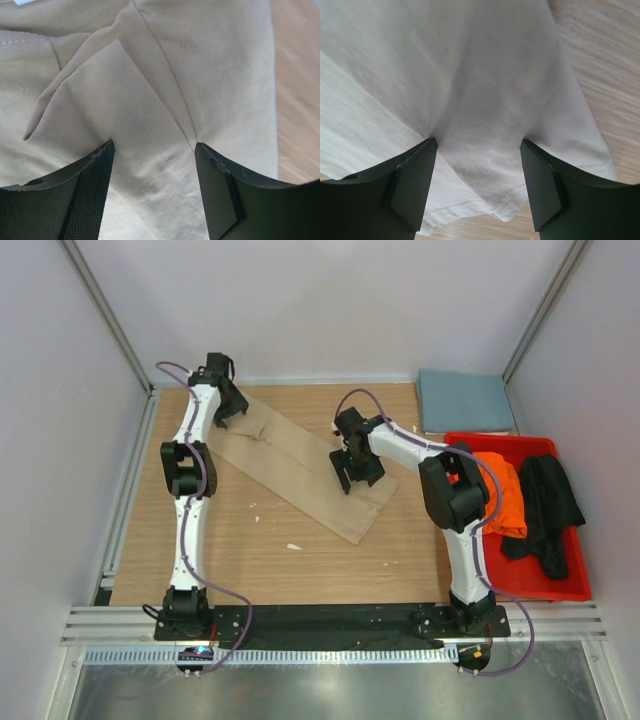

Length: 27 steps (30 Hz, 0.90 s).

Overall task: Fold and stack the t-shirts
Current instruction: Fold the tshirt

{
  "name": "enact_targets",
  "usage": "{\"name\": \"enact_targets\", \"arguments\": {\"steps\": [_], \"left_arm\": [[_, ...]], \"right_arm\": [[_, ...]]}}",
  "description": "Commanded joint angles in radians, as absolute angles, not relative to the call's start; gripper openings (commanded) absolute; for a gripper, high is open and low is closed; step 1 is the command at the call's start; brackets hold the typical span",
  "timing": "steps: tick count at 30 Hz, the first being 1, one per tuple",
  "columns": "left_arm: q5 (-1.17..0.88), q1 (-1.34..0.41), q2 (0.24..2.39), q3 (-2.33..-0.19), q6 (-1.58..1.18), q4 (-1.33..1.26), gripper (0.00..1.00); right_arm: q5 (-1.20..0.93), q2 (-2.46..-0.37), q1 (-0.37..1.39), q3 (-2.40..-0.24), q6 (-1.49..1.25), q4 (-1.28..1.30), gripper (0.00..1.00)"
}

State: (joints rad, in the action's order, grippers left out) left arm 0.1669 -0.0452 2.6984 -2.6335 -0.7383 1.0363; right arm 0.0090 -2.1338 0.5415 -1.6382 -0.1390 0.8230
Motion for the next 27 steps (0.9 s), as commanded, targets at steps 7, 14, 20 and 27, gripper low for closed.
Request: {"name": "enact_targets", "arguments": {"steps": [7,14,20,27], "left_arm": [[-0.135,-0.052,2.666,-2.399,-0.678,0.644,0.68],[-0.257,-0.136,2.687,-2.385,-0.614,0.627,0.68],[-0.299,-0.219,2.697,-2.361,-0.627,0.621,0.68],[-0.321,-0.281,2.711,-2.434,-0.606,0.658,0.68]], "right_arm": [[-0.029,-2.042,0.702,-1.474,-0.219,0.862,0.73],[-0.156,-1.927,0.834,-1.313,-0.372,0.752,0.73],[-0.273,-1.870,0.907,-1.249,-0.528,0.635,0.73],[-0.301,-1.824,0.945,-1.252,-0.640,0.546,0.74]]}}
